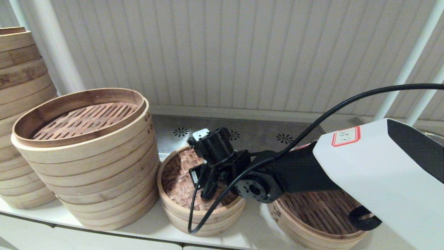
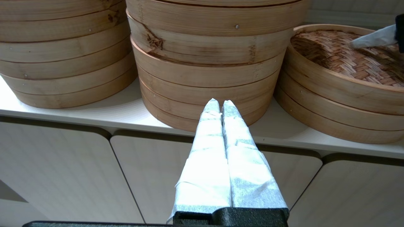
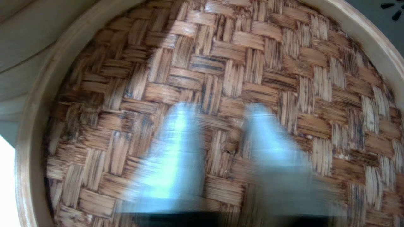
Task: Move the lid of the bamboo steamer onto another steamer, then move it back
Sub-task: Pick up the steamer
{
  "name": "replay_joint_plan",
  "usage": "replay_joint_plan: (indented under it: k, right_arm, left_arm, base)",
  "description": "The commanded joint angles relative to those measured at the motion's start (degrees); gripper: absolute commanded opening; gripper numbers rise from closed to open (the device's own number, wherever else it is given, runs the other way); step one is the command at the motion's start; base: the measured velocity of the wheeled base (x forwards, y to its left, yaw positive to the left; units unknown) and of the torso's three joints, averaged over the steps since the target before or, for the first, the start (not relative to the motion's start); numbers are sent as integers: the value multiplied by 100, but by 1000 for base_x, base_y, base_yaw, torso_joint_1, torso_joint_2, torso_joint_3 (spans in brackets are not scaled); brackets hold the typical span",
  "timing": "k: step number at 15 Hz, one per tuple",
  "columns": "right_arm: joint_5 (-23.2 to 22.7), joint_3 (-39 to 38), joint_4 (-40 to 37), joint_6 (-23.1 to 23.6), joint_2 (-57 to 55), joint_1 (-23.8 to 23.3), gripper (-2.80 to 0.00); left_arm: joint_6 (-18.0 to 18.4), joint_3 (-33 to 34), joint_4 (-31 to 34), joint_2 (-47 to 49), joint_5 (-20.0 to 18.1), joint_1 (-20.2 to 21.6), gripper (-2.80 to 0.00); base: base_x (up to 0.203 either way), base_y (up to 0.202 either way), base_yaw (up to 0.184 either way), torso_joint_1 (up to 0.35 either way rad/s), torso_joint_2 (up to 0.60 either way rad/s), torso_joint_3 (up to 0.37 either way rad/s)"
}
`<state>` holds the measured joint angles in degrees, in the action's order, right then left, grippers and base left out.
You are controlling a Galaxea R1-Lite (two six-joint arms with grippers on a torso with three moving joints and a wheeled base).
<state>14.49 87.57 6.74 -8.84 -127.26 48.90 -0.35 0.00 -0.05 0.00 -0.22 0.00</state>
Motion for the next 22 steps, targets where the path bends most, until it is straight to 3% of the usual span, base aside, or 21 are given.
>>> replay_joint_plan:
  k: [1,22]
  right_arm:
    - [10,-19,-15,-4,-36,-3,-280]
    - [256,-117,292,40,289,-3,-280]
  left_arm:
    - [0,0,-4,0,3,0,-280]
    - [0,0,-4,0,-4,0,-280]
  base:
    - [0,0,0,0,0,0]
    - [0,0,0,0,0,0]
